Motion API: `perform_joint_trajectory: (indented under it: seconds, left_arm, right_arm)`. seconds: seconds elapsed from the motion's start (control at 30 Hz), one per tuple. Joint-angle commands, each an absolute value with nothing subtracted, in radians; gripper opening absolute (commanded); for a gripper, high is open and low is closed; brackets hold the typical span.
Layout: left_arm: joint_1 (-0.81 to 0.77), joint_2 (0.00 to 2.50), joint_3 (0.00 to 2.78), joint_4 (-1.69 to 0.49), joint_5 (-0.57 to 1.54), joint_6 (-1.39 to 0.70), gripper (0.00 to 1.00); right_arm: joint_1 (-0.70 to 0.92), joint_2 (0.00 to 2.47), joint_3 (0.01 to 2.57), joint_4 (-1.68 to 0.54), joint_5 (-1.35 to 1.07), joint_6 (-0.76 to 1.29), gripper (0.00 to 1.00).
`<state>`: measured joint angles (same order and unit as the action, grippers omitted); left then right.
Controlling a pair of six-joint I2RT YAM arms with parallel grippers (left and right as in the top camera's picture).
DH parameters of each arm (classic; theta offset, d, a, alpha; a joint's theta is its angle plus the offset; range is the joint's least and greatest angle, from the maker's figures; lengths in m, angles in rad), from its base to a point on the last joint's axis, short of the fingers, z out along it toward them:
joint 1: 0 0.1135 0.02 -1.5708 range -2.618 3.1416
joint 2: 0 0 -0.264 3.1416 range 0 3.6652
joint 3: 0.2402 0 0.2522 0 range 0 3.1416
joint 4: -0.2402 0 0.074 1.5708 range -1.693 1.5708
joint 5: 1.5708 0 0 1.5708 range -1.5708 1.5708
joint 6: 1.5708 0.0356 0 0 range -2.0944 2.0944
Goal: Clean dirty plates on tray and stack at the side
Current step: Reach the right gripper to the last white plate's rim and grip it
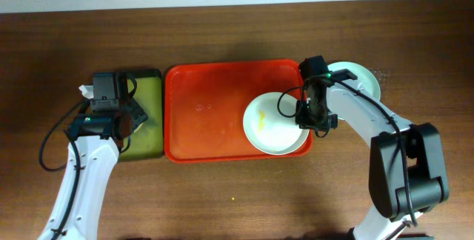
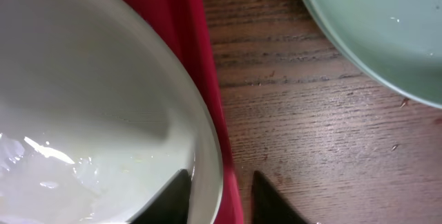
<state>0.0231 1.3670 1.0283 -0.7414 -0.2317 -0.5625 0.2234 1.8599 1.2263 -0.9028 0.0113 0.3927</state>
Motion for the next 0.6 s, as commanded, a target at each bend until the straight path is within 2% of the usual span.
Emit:
perform_joint_trajectory:
  seconds: [0.0,0.3,0.4,0.57]
  left_arm:
    - [0.027,1.359,1.048,-0.738,-0.231,-0.560,0.00]
    - [0.027,1.359,1.048,-0.738,-0.231,-0.560,0.00]
    - [0.027,1.359,1.048,-0.738,-0.231,-0.560,0.00]
    - [0.027,1.359,1.048,-0.739,-0.223,-0.560,0.00]
  right_arm:
    - [0.229,1.876,1.219,-0.888,0.006,0.398,0.15]
    - [0.243,1.877,1.211,-0.855,-0.126,0.397,0.14]
    - [0.255,1.879,1.207,-0.835,-0.055,0.398,0.21]
    - [0.255,1.940,1.199,-0.813,-0.105,0.398,0.22]
